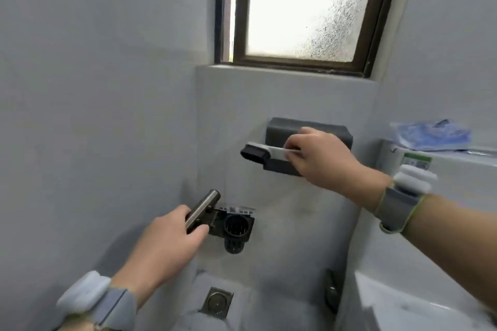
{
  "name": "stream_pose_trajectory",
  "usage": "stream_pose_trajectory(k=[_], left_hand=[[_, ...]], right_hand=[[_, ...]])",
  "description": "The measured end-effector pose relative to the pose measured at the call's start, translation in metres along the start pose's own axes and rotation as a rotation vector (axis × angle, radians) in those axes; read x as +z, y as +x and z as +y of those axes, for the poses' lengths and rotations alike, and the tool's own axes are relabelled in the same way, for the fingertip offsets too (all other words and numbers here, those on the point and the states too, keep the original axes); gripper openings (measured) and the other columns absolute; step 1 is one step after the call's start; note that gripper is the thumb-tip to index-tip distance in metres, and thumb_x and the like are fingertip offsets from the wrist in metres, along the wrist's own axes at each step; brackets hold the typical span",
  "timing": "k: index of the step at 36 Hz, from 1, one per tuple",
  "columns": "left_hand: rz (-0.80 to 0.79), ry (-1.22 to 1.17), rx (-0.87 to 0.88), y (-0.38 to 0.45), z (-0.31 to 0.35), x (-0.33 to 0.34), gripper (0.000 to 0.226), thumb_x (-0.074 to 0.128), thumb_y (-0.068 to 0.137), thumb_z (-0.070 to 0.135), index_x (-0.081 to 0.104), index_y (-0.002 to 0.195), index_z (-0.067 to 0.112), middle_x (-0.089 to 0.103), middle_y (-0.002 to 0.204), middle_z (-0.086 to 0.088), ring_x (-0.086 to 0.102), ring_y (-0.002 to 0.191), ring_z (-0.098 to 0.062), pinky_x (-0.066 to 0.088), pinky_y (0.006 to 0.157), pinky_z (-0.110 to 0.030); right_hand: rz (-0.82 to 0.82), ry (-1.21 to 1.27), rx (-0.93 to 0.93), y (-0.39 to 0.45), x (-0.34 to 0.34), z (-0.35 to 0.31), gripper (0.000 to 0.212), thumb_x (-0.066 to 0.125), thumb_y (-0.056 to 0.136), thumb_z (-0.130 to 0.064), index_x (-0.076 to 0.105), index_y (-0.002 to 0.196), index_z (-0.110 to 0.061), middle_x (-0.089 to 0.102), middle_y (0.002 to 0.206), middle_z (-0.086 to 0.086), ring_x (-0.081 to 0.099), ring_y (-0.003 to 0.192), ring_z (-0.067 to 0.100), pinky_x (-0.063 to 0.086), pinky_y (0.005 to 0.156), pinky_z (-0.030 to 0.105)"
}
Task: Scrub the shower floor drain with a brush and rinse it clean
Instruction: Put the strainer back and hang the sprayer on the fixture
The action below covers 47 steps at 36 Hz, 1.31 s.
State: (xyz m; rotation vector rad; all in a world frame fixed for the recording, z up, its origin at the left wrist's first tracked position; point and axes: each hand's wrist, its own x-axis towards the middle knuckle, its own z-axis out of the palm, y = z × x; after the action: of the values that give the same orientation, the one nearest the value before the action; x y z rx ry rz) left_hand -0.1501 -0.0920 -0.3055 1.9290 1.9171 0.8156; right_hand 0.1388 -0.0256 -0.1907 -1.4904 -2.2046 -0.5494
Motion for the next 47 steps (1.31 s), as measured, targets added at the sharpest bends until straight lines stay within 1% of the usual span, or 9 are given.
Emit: stream_pose_trajectory(k=[5,9,20,26,31,34,37,41,47], left_hand=[[0.11,-0.049,0.11,0.003,0.049,-0.034,0.026,0.061,0.084,0.05,0.054,0.083,0.026,0.063,0.067,0.003,0.061,0.068,-0.015,0.048,0.061,-0.032],[0.151,-0.083,0.156,0.006,0.074,-0.048,0.025,0.064,0.083,0.05,0.054,0.083,0.027,0.061,0.065,0.004,0.06,0.065,-0.015,0.044,0.056,-0.03],[0.23,-0.11,0.164,0.015,0.094,-0.052,0.024,0.067,0.083,0.047,0.052,0.096,0.033,0.064,0.078,0.012,0.059,0.072,-0.004,0.043,0.059,-0.028],[0.221,-0.076,0.156,0.018,0.091,-0.044,0.024,0.065,0.084,0.049,0.051,0.099,0.035,0.064,0.078,0.013,0.06,0.073,-0.007,0.046,0.061,-0.03],[0.197,-0.083,0.144,0.014,0.086,-0.037,0.024,0.064,0.083,0.049,0.051,0.098,0.036,0.063,0.074,0.009,0.061,0.07,-0.013,0.05,0.062,-0.034],[0.184,-0.065,0.144,0.005,0.084,-0.038,0.024,0.063,0.082,0.05,0.051,0.097,0.036,0.062,0.07,0.007,0.061,0.068,-0.014,0.052,0.061,-0.036],[0.187,-0.06,0.125,-0.016,0.081,-0.051,0.022,0.062,0.082,0.05,0.05,0.096,0.038,0.061,0.066,0.008,0.06,0.061,-0.012,0.052,0.057,-0.035],[0.201,-0.009,0.114,-0.044,0.079,-0.073,0.021,0.063,0.084,0.048,0.05,0.096,0.037,0.063,0.067,0.009,0.059,0.058,-0.008,0.049,0.055,-0.031],[0.324,0.121,0.019,-0.135,0.057,-0.145,0.016,0.063,0.088,0.046,0.052,0.095,0.035,0.061,0.067,0.006,0.057,0.058,-0.008,0.041,0.051,-0.027]], right_hand=[[0.167,-0.033,0.099,0.044,-0.052,0.037,0.017,0.055,0.096,-0.04,0.07,0.101,-0.035,0.059,0.095,-0.009,0.057,0.084,0.018,0.048,0.077,0.039],[0.197,-0.006,0.242,0.069,-0.051,0.057,0.017,0.052,0.096,-0.039,0.069,0.098,-0.034,0.059,0.09,-0.01,0.056,0.085,0.018,0.046,0.08,0.042],[0.17,0.09,0.471,0.079,-0.001,0.083,0.021,0.051,0.095,-0.036,0.069,0.105,-0.03,0.061,0.101,0.0,0.058,0.095,0.025,0.043,0.083,0.04],[0.028,0.032,0.495,0.073,0.014,0.092,0.026,0.05,0.091,-0.037,0.07,0.109,-0.032,0.067,0.111,0.0,0.059,0.105,0.028,0.035,0.083,0.04],[0.125,-0.054,0.399,0.063,0.011,0.084,0.042,0.051,0.089,-0.045,0.061,0.127,-0.03,0.058,0.122,0.004,0.051,0.115,0.028,0.038,0.094,0.043],[0.258,-0.061,0.25,0.048,0.004,0.064,0.033,0.052,0.092,-0.04,0.064,0.12,-0.027,0.059,0.116,0.001,0.053,0.11,0.024,0.04,0.094,0.041],[0.296,0.061,0.134,0.03,-0.005,0.03,0.022,0.055,0.093,-0.034,0.067,0.109,-0.026,0.062,0.106,-0.001,0.056,0.097,0.021,0.044,0.085,0.036],[0.165,0.315,0.112,0.01,-0.012,-0.017,0.019,0.056,0.091,-0.032,0.069,0.104,-0.029,0.061,0.1,-0.006,0.06,0.09,0.018,0.051,0.082,0.036],[-0.208,0.799,-0.085,-0.006,-0.069,-0.138,0.019,0.059,0.091,-0.035,0.07,0.106,-0.034,0.068,0.095,-0.016,0.063,0.089,0.004,0.053,0.085,0.027]])
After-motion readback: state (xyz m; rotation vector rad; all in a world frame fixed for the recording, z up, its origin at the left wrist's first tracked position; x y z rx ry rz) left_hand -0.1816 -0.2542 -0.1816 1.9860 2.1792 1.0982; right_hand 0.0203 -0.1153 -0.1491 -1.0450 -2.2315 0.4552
